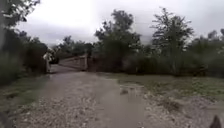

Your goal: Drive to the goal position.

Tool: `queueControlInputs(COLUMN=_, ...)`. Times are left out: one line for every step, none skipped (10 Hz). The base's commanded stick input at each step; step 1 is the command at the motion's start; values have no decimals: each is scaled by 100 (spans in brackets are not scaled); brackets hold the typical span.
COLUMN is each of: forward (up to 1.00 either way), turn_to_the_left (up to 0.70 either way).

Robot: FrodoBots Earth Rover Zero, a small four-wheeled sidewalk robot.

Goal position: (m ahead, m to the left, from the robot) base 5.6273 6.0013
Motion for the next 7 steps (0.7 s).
queueControlInputs(forward=70, turn_to_the_left=0)
queueControlInputs(forward=70, turn_to_the_left=0)
queueControlInputs(forward=70, turn_to_the_left=0)
queueControlInputs(forward=70, turn_to_the_left=0)
queueControlInputs(forward=70, turn_to_the_left=0)
queueControlInputs(forward=70, turn_to_the_left=0)
queueControlInputs(forward=70, turn_to_the_left=0)
